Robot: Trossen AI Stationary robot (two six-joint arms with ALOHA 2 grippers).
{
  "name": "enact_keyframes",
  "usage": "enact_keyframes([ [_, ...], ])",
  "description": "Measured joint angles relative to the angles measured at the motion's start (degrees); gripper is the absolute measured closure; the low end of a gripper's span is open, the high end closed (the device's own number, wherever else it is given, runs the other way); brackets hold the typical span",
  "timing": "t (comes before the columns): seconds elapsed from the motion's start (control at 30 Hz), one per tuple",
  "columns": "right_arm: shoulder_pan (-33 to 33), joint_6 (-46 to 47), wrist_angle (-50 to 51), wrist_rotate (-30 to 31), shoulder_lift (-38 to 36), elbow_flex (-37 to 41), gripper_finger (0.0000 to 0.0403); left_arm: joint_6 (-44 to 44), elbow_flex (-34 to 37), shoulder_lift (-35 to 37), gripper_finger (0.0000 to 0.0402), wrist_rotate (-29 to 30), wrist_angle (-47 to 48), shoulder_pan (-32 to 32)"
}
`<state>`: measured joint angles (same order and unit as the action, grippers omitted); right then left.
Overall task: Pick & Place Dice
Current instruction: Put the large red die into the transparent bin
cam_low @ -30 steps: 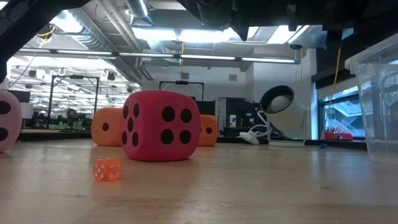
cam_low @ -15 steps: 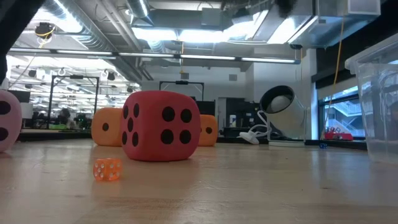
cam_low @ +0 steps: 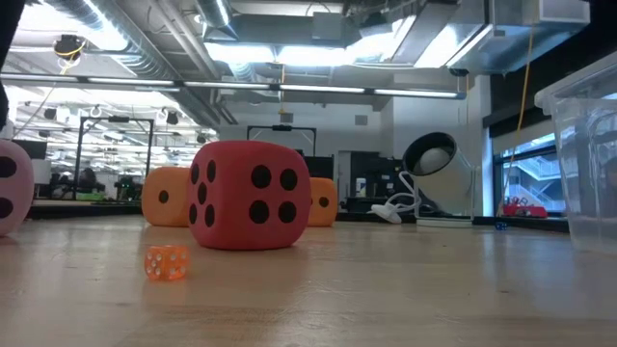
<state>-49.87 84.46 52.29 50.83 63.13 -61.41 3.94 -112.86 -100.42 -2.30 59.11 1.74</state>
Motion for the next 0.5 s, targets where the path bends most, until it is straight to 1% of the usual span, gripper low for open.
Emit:
enact_keyframes([
  [0.13,3.33,-6.73,-1.06,-1.06,0.18,0.01,0.0183,-1.41,-0.02,2.82,0.0398,4.0,5.49,0.14],
  [0.23,5.63,-11.77,-2.24,-2.26,0.26,0.02,0.0183,-2.56,1.34,5.45,0.0398,7.12,6.35,0.52],
  [0.37,7.83,-14.21,-3.33,-2.25,0.26,0.02,0.0183,-5.09,8.34,11.6,0.0398,9.15,2.93,0.48],
  [0.5,8.93,-15.55,-3.88,-2.43,0.26,0.02,0.0183,-8.12,18.61,19.53,0.0398,9.44,-5.2,0.48],
])
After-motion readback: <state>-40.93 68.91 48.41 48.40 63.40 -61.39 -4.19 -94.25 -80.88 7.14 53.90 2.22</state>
